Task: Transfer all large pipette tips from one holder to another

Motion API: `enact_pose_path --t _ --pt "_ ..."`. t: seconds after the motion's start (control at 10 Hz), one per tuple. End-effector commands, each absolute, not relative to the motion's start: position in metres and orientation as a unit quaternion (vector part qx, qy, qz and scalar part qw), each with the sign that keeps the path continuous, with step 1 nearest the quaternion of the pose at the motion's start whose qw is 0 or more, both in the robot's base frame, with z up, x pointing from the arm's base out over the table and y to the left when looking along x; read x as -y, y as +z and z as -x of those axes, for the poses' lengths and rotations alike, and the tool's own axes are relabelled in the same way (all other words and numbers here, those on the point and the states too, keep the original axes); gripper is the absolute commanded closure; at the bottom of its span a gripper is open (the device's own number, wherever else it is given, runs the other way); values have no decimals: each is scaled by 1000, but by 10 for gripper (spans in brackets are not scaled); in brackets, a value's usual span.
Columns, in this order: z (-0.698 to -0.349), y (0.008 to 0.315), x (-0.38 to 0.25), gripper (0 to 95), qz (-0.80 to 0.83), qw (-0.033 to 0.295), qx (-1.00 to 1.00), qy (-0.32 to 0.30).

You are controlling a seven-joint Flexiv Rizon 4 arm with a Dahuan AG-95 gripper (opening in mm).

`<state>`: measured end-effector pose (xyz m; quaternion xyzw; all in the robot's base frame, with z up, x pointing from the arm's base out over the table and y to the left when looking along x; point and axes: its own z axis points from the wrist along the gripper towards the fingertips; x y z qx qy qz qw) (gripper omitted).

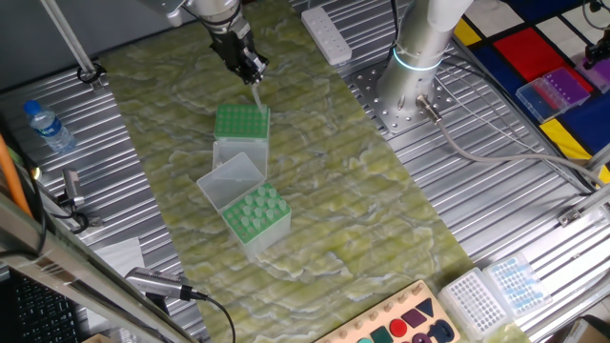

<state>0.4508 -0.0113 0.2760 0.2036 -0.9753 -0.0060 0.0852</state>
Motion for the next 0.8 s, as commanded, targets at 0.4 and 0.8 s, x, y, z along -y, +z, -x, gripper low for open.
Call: enact_pose_path --t 0.4,0.8 --pt "-447 261 14 950 -208 73 975 -5" --pt "-446 253 14 380 -225 64 972 -9"
